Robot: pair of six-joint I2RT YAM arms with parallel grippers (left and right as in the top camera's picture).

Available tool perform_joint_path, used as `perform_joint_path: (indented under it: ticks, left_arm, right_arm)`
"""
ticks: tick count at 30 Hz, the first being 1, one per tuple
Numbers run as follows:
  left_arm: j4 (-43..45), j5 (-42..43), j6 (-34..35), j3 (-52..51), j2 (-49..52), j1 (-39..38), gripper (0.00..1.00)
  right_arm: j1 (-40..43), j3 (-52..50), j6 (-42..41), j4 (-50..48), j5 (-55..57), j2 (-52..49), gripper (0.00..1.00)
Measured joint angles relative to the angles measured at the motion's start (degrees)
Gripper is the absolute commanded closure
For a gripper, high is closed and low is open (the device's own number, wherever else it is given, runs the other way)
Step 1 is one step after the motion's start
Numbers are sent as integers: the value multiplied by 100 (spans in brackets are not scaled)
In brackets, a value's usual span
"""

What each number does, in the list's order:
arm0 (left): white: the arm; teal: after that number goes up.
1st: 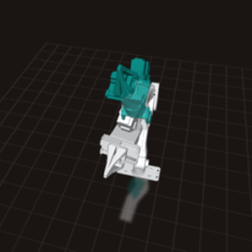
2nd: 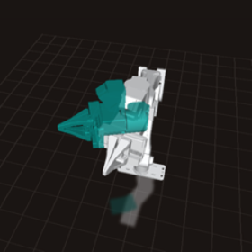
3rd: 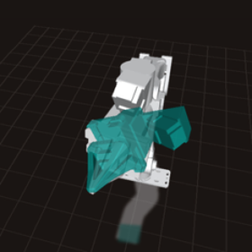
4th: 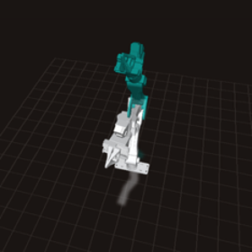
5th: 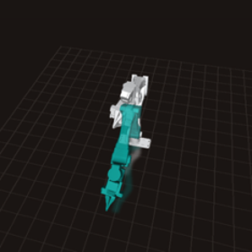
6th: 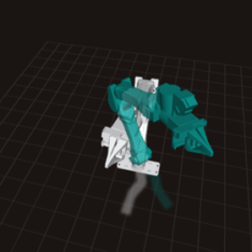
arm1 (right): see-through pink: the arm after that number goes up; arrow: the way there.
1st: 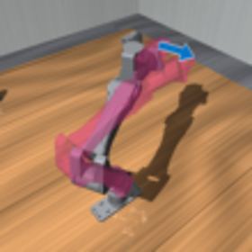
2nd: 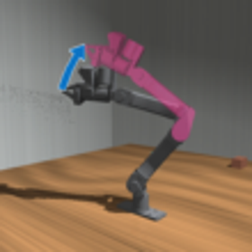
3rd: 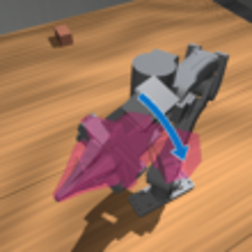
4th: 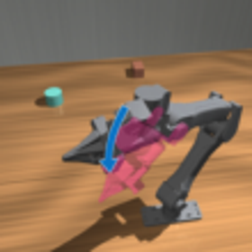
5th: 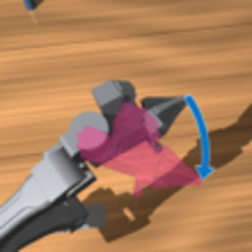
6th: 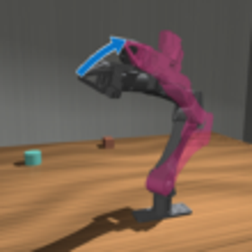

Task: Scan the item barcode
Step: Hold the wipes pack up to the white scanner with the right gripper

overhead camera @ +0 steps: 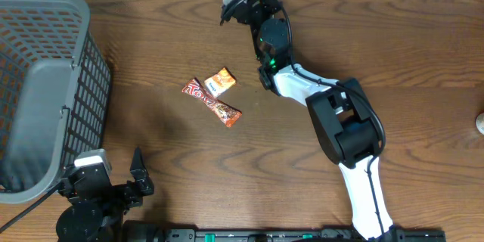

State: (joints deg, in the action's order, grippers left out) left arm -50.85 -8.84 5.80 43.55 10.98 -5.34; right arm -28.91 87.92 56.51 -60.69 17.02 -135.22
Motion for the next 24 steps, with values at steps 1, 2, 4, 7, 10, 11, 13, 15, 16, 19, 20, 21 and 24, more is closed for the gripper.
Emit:
perform_joint_path:
  ticks: [1, 2, 4, 7, 10, 11, 13, 15, 16, 19, 20, 21, 24]
  left_arm:
    - [2, 2, 0, 0, 0, 0, 2]
    - [2, 2, 0, 0, 0, 0, 2]
    - [2, 2, 0, 0, 0, 0, 2]
    - [2, 2, -2, 0, 0, 0, 2]
    - [2, 2, 0, 0, 0, 0, 2]
    - [2, 2, -2, 0, 0, 0, 2]
    - [2, 2, 0, 0, 0, 0, 2]
    - [2, 2, 0, 0, 0, 0, 2]
    - [0, 2, -2, 0, 0, 0, 2]
    - [0, 2, -2, 0, 0, 0, 2]
    - [2, 2, 0, 0, 0, 0, 2]
    - [2, 2, -2, 0, 0, 0, 2]
    - [2, 2, -2, 0, 0, 0, 2]
  right_arm:
    - [4, 4, 46, -13, -59, -66, 98]
    - [7, 11, 70, -22, -96, -131, 98]
    - [20, 52, 72, -46, -190, -321, 98]
    - [52, 146, 15, 39, -308, -540, 98]
    - [118, 293, -144, 243, -411, -708, 99]
    - [149, 385, -208, 299, -448, -774, 98]
    - [214, 549, -321, 450, -492, -857, 99]
    - [260, 647, -417, 706, -535, -876, 98]
    - [293, 686, -468, 859, -575, -876, 98]
    - [330, 752, -590, 1257, -678, -876, 98]
    - [332, 767, -636, 1357, -708, -874, 98]
    - [330, 774, -680, 1432, -732, -874, 98]
    - [308, 802, -855, 1631, -765, -874, 98]
